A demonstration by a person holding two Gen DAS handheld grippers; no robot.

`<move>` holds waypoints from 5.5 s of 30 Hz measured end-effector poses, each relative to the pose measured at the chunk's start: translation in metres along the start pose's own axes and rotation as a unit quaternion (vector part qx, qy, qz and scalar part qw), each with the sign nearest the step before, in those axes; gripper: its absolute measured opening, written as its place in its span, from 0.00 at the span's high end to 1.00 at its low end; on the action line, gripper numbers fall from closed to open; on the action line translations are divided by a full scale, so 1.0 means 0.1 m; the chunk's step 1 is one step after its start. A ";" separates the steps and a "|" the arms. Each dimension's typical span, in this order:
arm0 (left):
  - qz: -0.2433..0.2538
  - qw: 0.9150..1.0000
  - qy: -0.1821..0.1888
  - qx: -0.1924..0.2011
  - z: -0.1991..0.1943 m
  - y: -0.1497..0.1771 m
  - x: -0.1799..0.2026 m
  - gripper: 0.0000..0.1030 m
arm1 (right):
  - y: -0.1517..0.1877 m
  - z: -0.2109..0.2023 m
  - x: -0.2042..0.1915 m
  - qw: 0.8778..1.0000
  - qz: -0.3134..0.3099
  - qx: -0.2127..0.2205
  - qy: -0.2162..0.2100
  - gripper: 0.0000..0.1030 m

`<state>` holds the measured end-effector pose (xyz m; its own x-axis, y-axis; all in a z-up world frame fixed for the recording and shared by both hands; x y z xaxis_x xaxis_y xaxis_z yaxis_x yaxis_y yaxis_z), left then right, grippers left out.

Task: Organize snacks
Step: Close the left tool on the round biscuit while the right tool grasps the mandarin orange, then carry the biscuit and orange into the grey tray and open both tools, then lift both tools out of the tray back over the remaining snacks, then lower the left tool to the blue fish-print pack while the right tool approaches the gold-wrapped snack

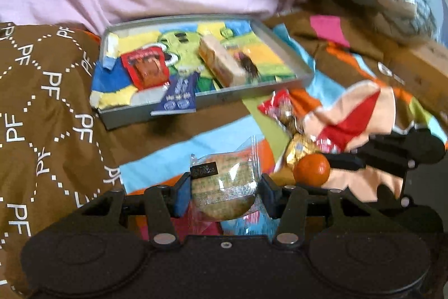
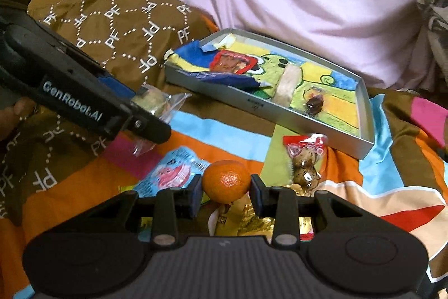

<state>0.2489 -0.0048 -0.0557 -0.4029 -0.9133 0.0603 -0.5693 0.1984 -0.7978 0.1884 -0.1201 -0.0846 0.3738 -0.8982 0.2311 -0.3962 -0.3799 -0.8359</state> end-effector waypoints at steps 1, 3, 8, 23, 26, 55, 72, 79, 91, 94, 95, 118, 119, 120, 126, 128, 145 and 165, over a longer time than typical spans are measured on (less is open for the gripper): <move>-0.006 1.000 -0.003 0.008 -0.01 -0.02 -0.01 0.49 | 0.00 -0.01 0.01 1.000 0.001 0.003 0.002 0.62; -0.016 0.999 -0.012 0.026 -0.02 -0.06 -0.02 0.49 | -0.02 -0.02 0.02 1.000 0.005 0.010 0.007 0.62; -0.027 0.995 -0.045 0.081 0.01 -0.25 0.02 0.49 | -0.13 -0.05 0.10 0.998 0.022 0.045 0.023 0.62; -0.138 0.980 -0.025 0.139 0.74 -0.87 0.04 0.49 | -0.37 0.26 0.69 0.983 0.072 0.112 0.123 0.61; -0.124 0.981 -0.033 0.143 0.86 -0.91 -0.01 0.49 | -0.44 0.38 0.81 0.981 0.069 0.119 0.140 0.61; -0.088 0.989 -0.045 0.112 1.24 -0.99 -0.12 0.37 | -0.46 0.89 1.01 0.979 0.120 0.096 0.131 0.51; -0.149 0.976 -0.072 0.145 0.89 -1.02 -0.25 0.04 | -0.54 0.55 1.08 0.967 0.144 0.132 0.161 0.12; -0.148 0.970 -0.098 0.166 0.52 -1.00 -0.24 0.01 | -0.56 0.17 1.12 0.960 0.153 0.158 0.173 0.02; -0.129 0.967 -0.127 0.179 -0.24 -0.72 0.01 0.01 | -0.50 -0.54 0.97 0.957 0.148 0.189 0.164 0.00; -0.117 0.968 -0.134 0.179 -0.41 -0.59 0.11 0.01 | -0.45 -0.71 0.91 0.957 0.144 0.192 0.161 0.00; -0.112 0.968 -0.137 0.179 -0.47 -0.55 0.14 0.01 | -0.43 -0.76 0.88 0.958 0.142 0.192 0.160 0.00; -0.095 0.980 -0.146 0.098 -1.05 0.25 0.44 0.01 | 0.10 -1.34 0.23 0.983 0.092 0.112 0.109 0.00; -0.091 0.980 -0.147 0.093 -1.05 0.27 0.46 0.01 | 0.11 -1.34 0.21 0.984 0.090 0.105 0.108 0.00; -0.088 0.981 -0.148 0.088 -1.05 0.30 0.48 0.01 | 0.13 -1.34 0.19 0.985 0.089 0.099 0.107 0.00; -0.070 0.984 -0.153 0.054 -1.02 0.41 0.54 0.01 | 0.21 -1.27 0.14 0.990 0.088 0.058 0.099 0.00; -0.066 0.985 -0.156 0.045 -1.00 0.43 0.55 0.01 | 0.23 -1.24 0.13 0.990 0.087 0.048 0.097 0.00; -0.006 0.987 -0.138 -0.083 -0.53 0.44 0.47 0.01 | 0.33 -0.95 0.14 0.992 0.099 -0.041 0.069 0.00; 0.055 0.979 -0.125 -0.150 0.05 0.35 0.26 0.01 | 0.34 -0.40 0.26 0.991 0.040 -0.130 0.005 0.00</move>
<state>0.2225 -0.0232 -0.0850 -0.3074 -0.9315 -0.1942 -0.7328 0.3620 -0.5763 0.1513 -0.1653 -0.0866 0.3250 -0.9295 0.1743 -0.6280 -0.3499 -0.6951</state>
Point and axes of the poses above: each gripper's, at about its wrist camera, not at the fingertips, and z roughly the way its jaws point, x to its right, y to its underside, the point moved 4 cm from there along z, roughly the way its jaws point, and after that the axes turned 3 degrees about -y, right-handed, at the moved point
